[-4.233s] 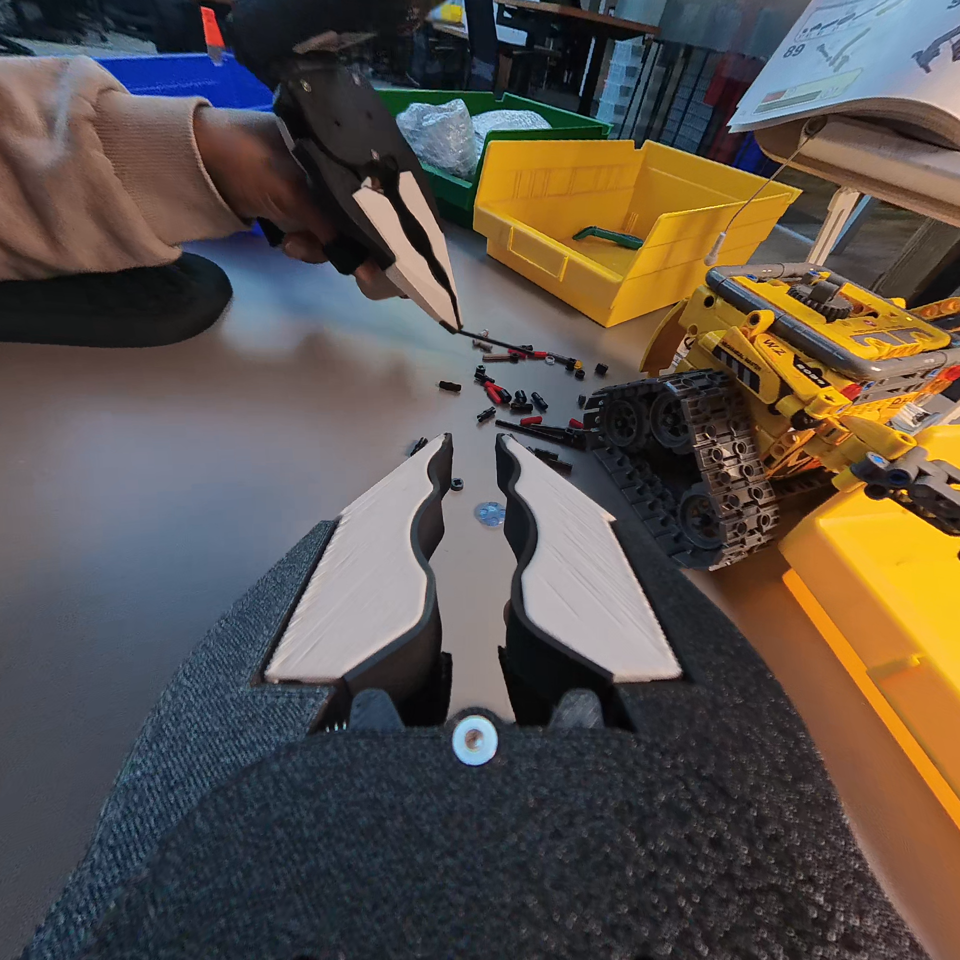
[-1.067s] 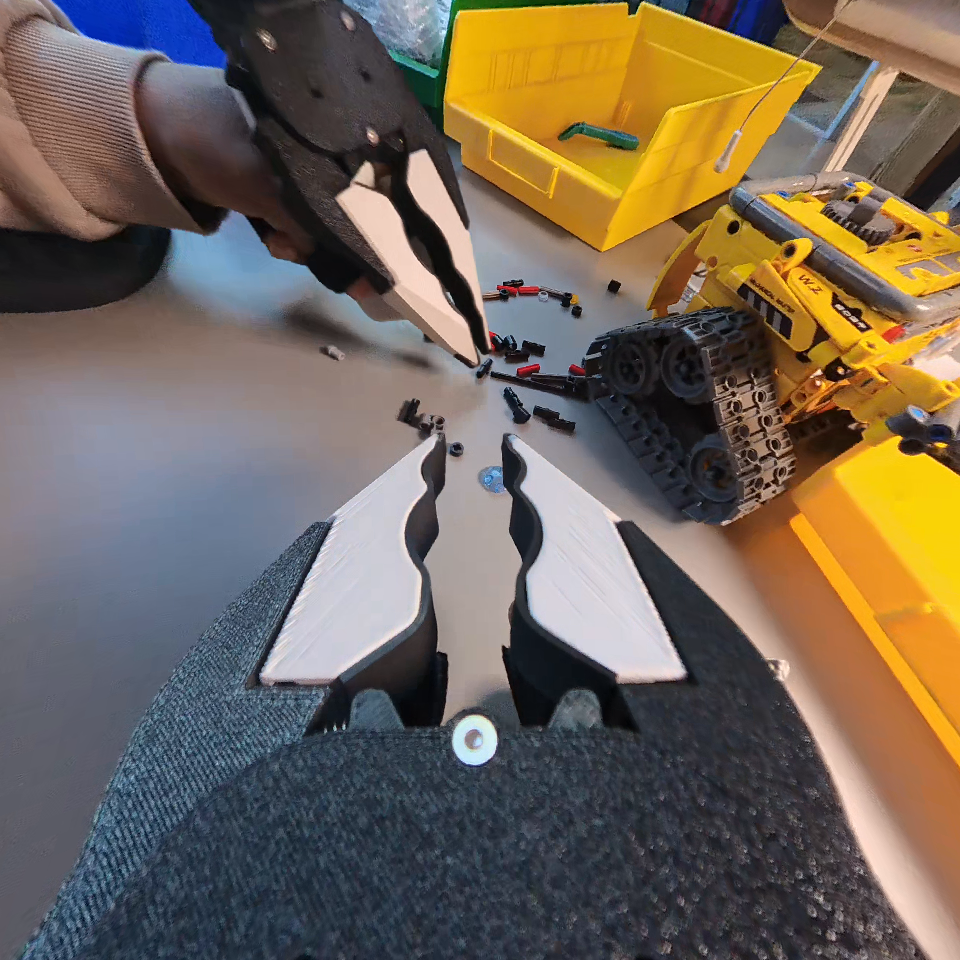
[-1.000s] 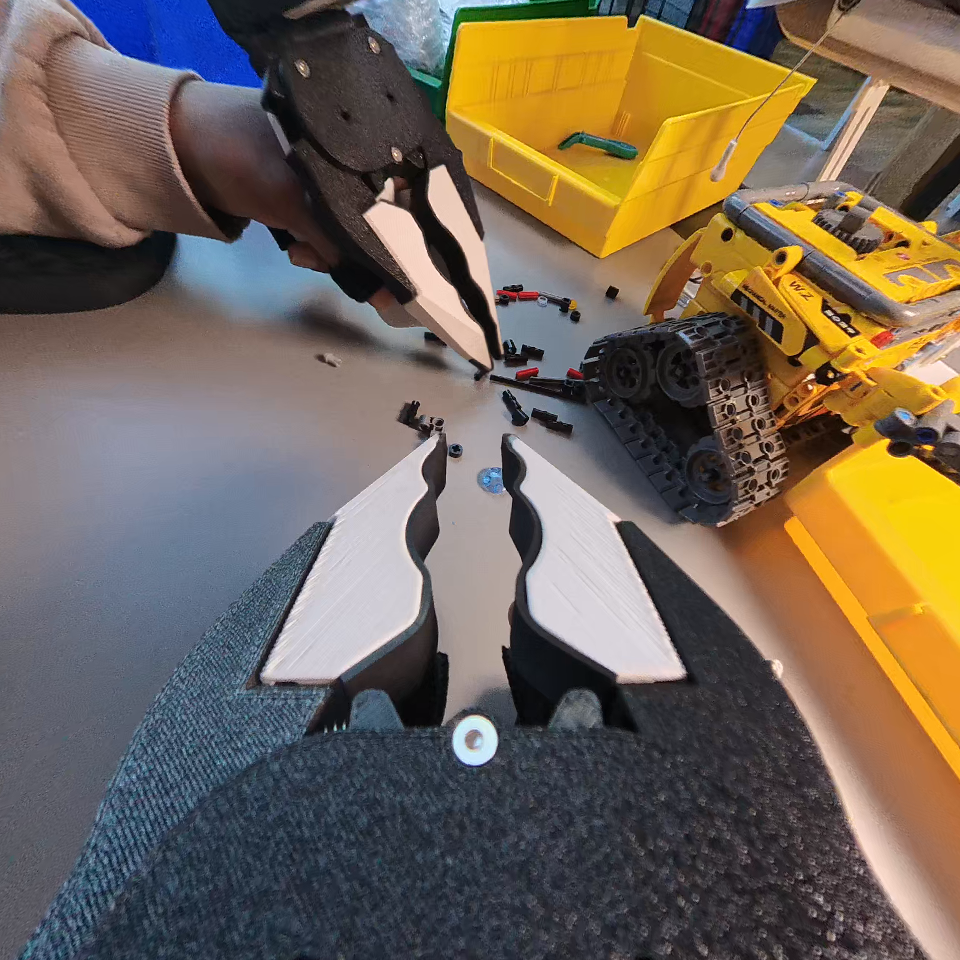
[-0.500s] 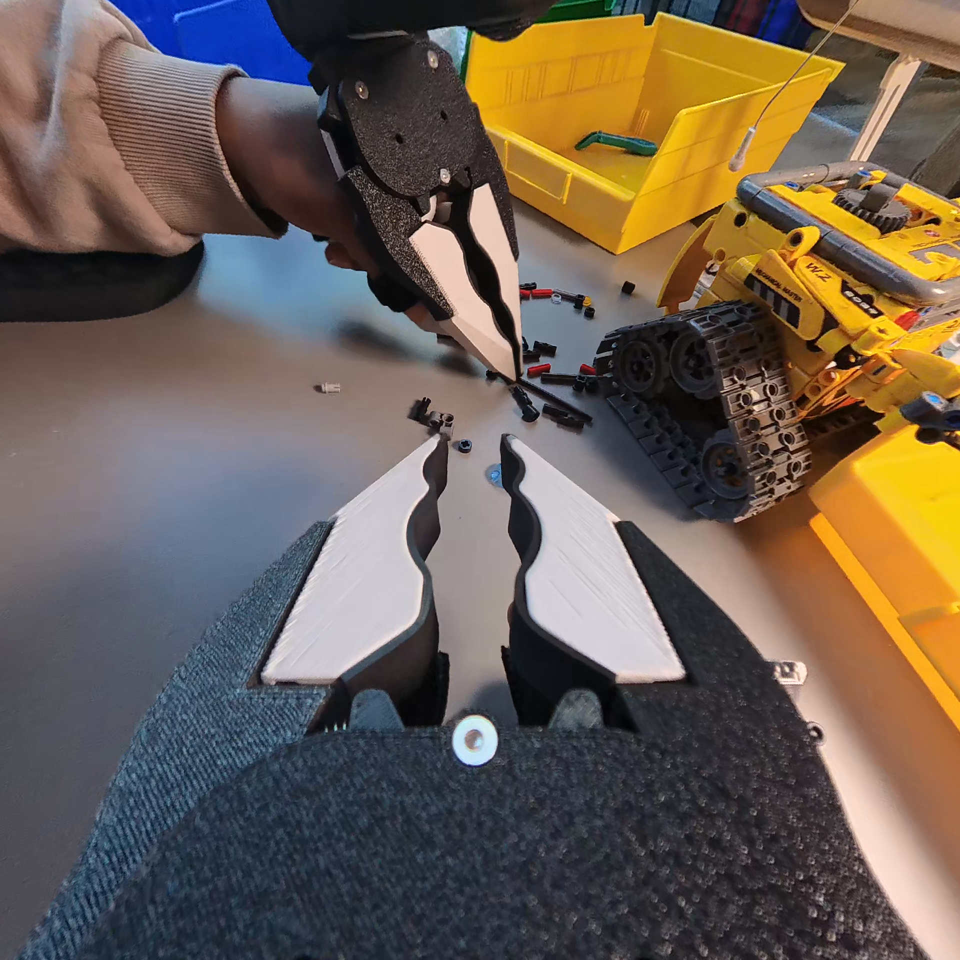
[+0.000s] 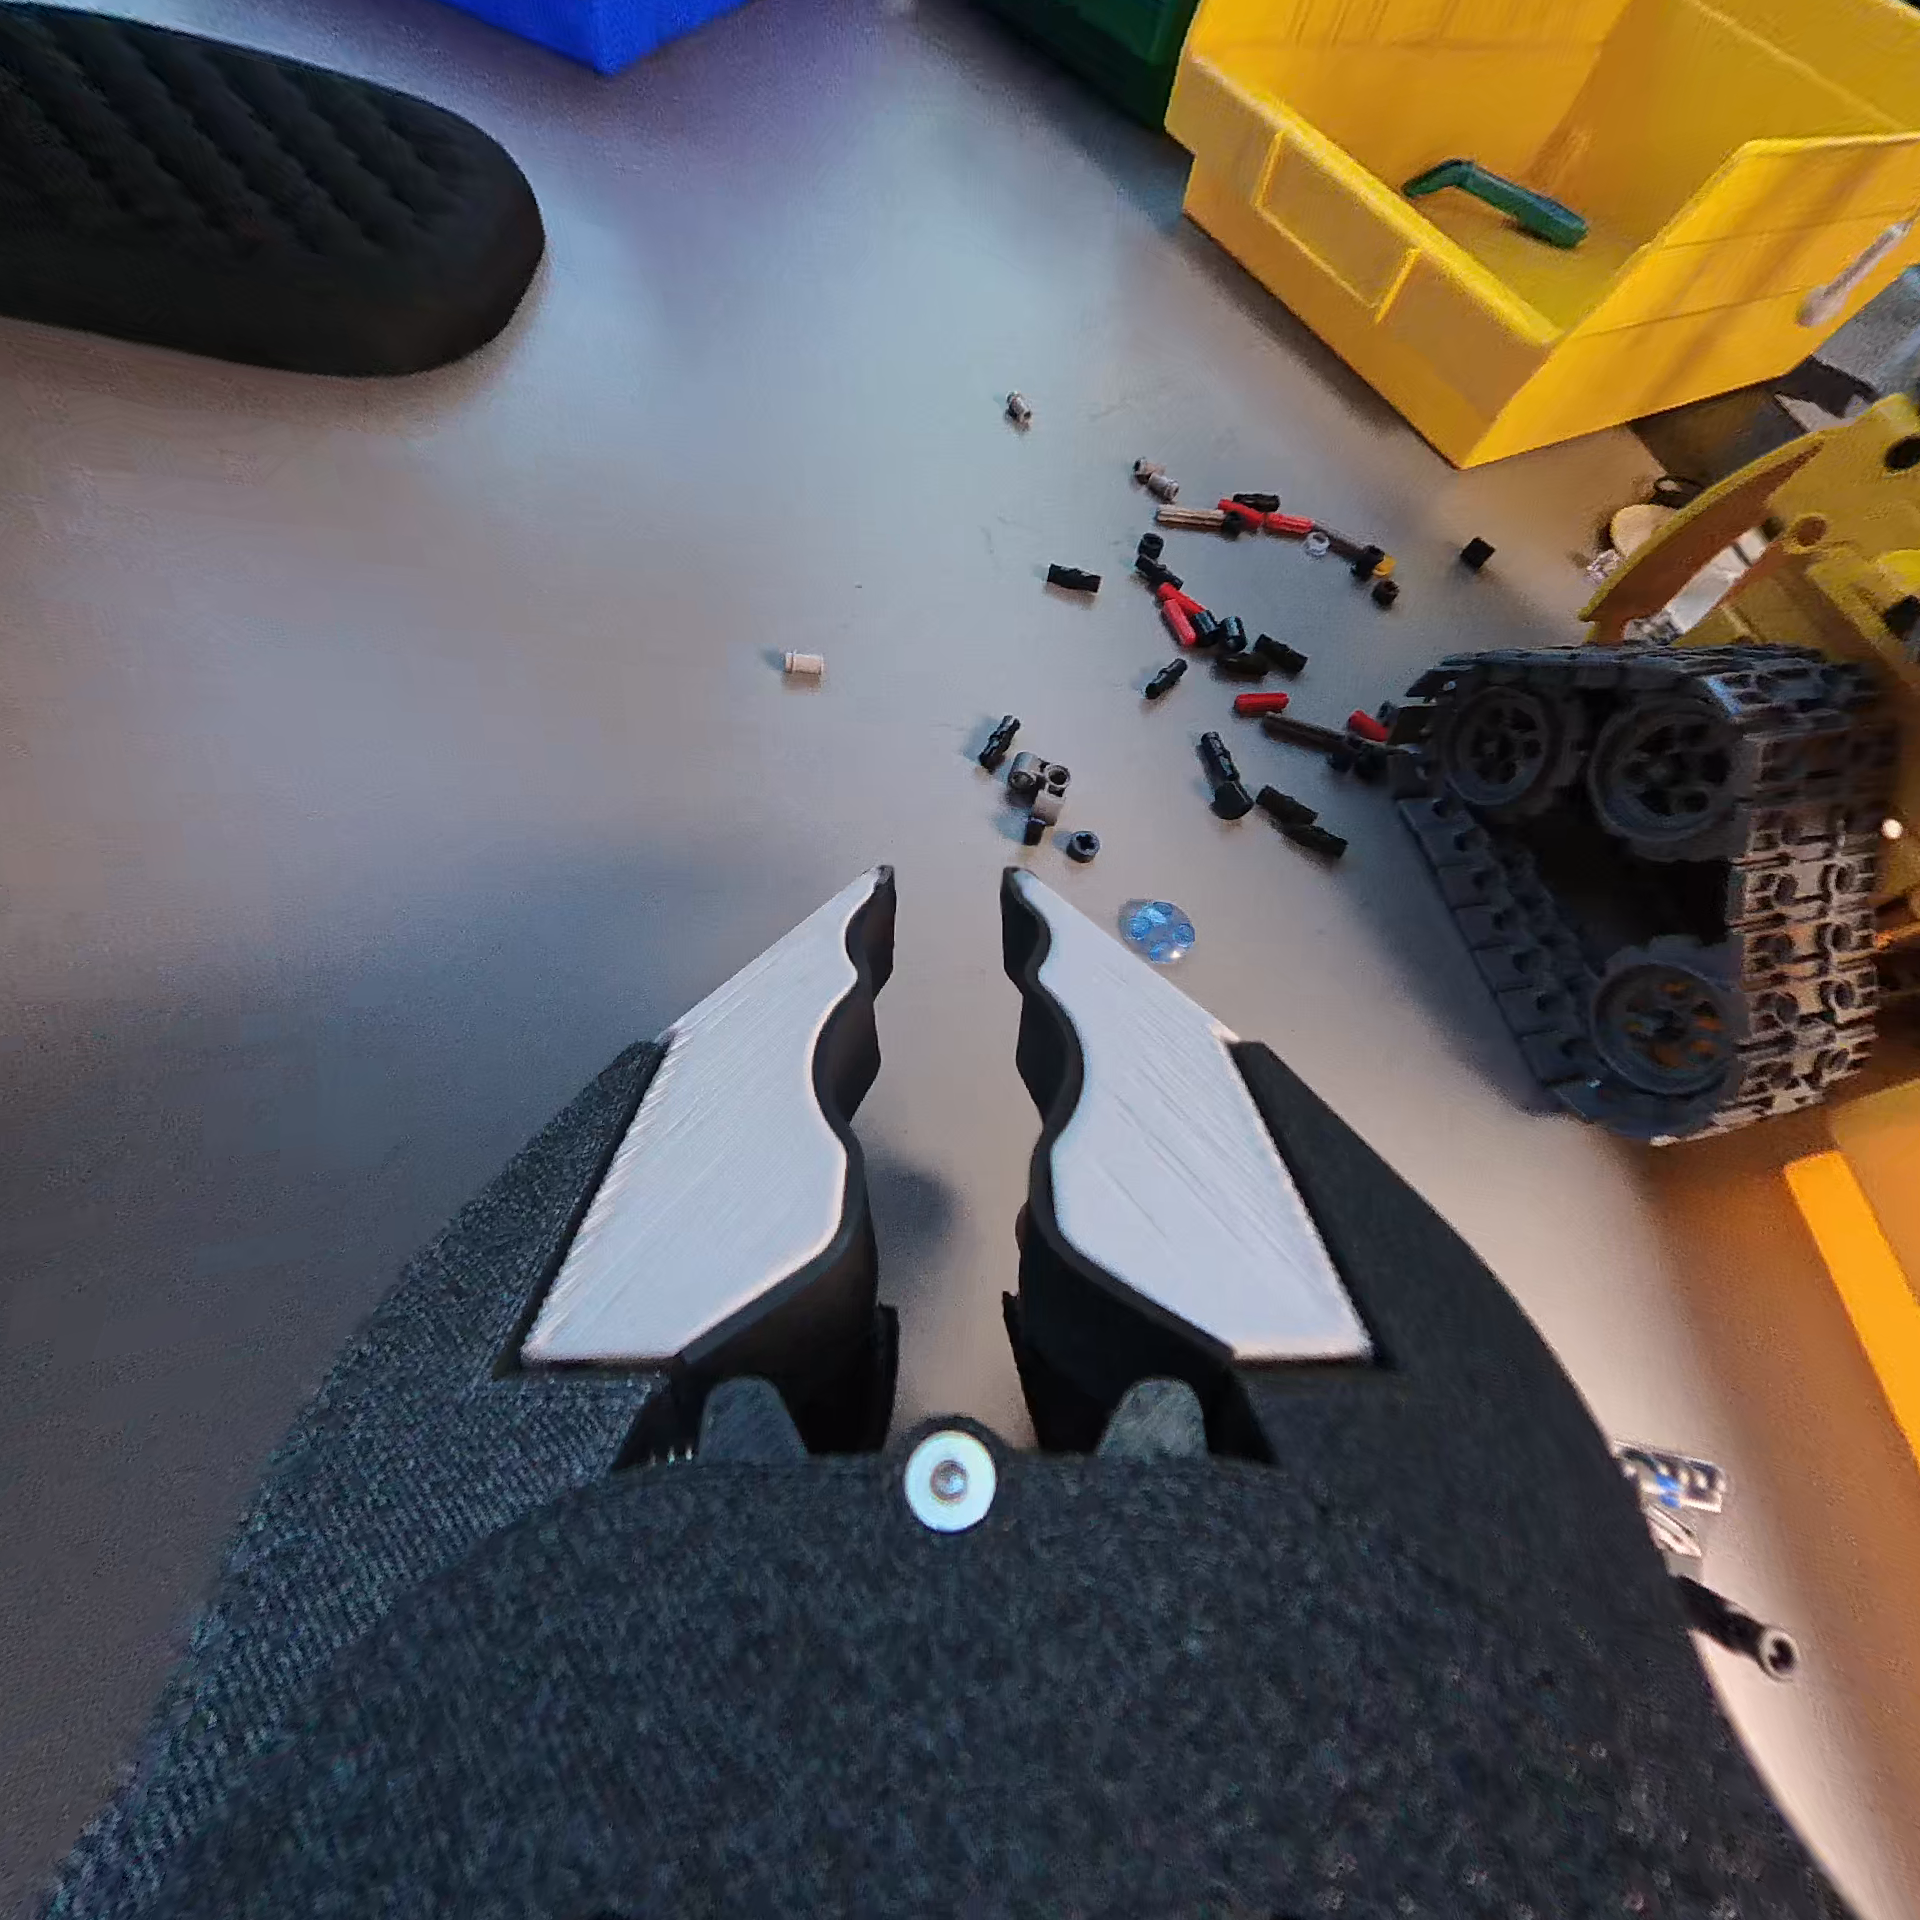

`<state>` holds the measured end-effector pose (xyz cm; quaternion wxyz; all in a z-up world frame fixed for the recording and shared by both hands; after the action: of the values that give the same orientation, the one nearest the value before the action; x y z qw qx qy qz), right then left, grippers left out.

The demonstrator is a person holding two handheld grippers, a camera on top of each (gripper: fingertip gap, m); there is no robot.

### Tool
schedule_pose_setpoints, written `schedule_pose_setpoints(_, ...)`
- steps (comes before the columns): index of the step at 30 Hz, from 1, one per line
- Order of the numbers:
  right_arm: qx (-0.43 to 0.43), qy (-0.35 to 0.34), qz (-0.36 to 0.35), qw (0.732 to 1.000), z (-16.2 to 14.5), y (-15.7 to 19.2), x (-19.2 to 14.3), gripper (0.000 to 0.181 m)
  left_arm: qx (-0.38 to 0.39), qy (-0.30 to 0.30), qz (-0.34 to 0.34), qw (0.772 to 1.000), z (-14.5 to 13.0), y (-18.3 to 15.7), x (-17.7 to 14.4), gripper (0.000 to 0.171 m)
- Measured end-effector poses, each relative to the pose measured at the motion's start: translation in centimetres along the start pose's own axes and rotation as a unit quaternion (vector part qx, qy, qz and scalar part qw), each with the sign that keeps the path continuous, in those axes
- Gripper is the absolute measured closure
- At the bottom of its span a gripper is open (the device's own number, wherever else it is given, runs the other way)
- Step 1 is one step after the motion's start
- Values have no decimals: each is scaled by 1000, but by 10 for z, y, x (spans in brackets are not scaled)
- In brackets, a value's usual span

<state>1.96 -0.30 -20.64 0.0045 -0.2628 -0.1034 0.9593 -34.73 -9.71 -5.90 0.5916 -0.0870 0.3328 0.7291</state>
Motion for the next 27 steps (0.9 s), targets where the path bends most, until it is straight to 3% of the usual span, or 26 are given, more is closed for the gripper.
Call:
schedule_pose_setpoints(2,-9,4,0,1000,0,0,1,163,-36,89,69,993,-55,43,-13,171)
schedule_pose_setpoints(4,-8,1,-3,1000,2,-2,0,163,-63,174,92,978,-106,62,-22,170)
schedule_pose_setpoints(5,-4,-2,-5,1000,3,-4,-1,163,-66,193,113,973,-121,69,-25,170)
schedule_pose_setpoints(6,0,-6,-8,1000,5,-6,-3,163,-62,196,132,970,-129,73,-27,157)
schedule_pose_setpoints(7,3,-9,-13,1000,5,-8,-4,163,-54,187,140,971,-129,72,-28,145)
schedule_pose_setpoints(10,17,-20,-23,999,7,-14,-8,163,-21,76,101,992,-86,39,-25,144)
schedule_pose_setpoints(12,24,-25,-27,999,8,-17,-8,163,-13,1,-18,1000,-49,-14,-16,147)
schedule_pose_setpoints(14,27,-26,-28,999,7,-17,-8,163,-6,-36,-159,987,-23,-76,-2,145)
schedule_pose_setpoints(16,26,-25,-27,999,5,-17,-7,163,23,-29,-244,969,-16,-126,22,149)
schedule_pose_setpoints(18,22,-22,-23,999,3,-15,-6,163,53,5,-277,959,-25,-157,59,153)
schedule_pose_setpoints(22,14,-16,-20,1000,-1,-13,-5,163,54,77,-313,945,-45,-181,113,153)
schedule_pose_setpoints(27,11,-15,-16,1000,-1,-13,-4,163,69,74,-331,938,-44,-191,123,159)
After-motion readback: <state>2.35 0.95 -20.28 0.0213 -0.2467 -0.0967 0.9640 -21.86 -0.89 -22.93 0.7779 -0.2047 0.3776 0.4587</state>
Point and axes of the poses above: each gripper's, where its closed fingertips meet, x out along the fingers, z out of its top, y = z × x across the jaws, the point moved 3 cm from there along -x, back along the fingers, and after that the axes turned 2 degrees about -z, right-handed, at the moved point
